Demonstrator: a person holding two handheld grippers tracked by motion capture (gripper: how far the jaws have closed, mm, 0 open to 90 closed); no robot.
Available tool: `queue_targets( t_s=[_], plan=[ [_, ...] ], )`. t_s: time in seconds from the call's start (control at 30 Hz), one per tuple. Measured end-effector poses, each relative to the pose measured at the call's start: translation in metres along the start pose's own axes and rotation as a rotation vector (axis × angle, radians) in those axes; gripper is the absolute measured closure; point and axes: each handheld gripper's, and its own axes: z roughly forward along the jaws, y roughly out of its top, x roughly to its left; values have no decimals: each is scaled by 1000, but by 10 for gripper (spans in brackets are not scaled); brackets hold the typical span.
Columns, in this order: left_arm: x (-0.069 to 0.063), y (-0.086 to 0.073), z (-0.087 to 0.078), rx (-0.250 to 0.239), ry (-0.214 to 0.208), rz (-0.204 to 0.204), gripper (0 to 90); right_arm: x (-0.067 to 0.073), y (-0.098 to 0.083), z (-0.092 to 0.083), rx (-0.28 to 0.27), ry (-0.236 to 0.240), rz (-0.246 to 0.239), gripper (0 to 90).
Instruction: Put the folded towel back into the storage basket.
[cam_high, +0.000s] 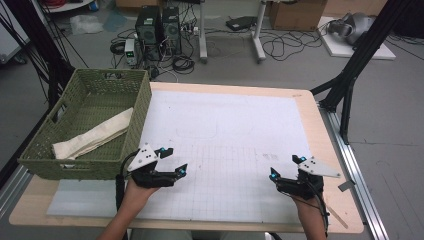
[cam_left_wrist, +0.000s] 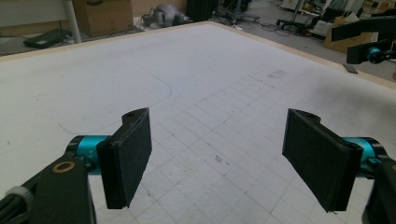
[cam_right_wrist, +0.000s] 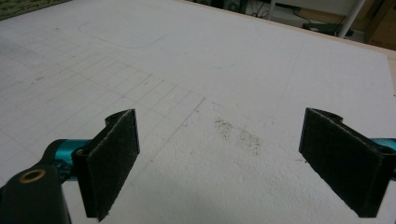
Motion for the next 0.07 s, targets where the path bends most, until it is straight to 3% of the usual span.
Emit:
queue_targets(
  t_s=[0.07],
  plan=[
    [0, -1, 1, 3, 1, -4, 243, -1, 0, 0, 1, 0, 2, 115]
  ],
)
